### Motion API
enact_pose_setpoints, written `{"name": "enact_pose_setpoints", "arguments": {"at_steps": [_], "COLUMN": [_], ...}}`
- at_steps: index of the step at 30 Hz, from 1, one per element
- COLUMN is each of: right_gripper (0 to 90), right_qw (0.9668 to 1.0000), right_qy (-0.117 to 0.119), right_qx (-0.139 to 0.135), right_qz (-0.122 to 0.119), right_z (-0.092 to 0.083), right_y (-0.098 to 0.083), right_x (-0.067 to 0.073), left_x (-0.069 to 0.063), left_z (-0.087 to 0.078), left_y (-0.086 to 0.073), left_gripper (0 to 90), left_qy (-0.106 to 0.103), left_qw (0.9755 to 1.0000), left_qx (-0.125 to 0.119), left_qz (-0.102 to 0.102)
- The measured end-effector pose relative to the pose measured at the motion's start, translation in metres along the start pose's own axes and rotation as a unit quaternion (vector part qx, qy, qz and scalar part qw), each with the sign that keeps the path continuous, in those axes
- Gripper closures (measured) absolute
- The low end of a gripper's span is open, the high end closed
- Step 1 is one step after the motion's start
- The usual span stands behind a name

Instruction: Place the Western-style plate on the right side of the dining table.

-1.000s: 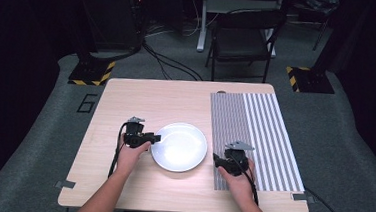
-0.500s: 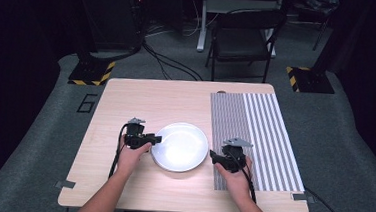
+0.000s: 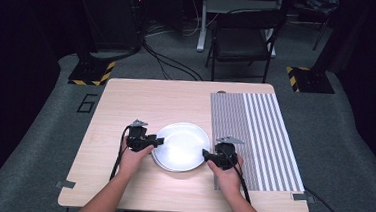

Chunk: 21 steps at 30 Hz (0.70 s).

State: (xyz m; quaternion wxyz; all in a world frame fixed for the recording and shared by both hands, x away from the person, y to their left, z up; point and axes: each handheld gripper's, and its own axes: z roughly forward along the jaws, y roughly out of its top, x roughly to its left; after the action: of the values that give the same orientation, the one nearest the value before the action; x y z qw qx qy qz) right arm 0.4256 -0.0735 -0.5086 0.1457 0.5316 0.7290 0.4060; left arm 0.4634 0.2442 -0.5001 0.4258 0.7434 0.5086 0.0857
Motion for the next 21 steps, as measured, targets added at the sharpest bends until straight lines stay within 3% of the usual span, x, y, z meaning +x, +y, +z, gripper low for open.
{"name": "enact_pose_setpoints", "arguments": {"at_steps": [12, 21], "right_gripper": [42.0, 45.7], "right_qw": [0.9998, 0.9999], "right_qy": [0.016, 0.009], "right_qx": [0.013, 0.011], "right_qz": [-0.001, 0.002], "right_z": [0.008, 0.004], "right_y": [-0.001, 0.003], "right_x": [0.014, 0.011], "left_x": [-0.003, -0.004], "left_z": [0.003, 0.006], "left_y": [-0.003, -0.004], "left_gripper": [52.8, 52.7], "left_qy": [-0.003, -0.006], "left_qw": [1.0, 1.0], "left_qx": [0.0, 0.0], "left_qz": [0.001, -0.001]}}
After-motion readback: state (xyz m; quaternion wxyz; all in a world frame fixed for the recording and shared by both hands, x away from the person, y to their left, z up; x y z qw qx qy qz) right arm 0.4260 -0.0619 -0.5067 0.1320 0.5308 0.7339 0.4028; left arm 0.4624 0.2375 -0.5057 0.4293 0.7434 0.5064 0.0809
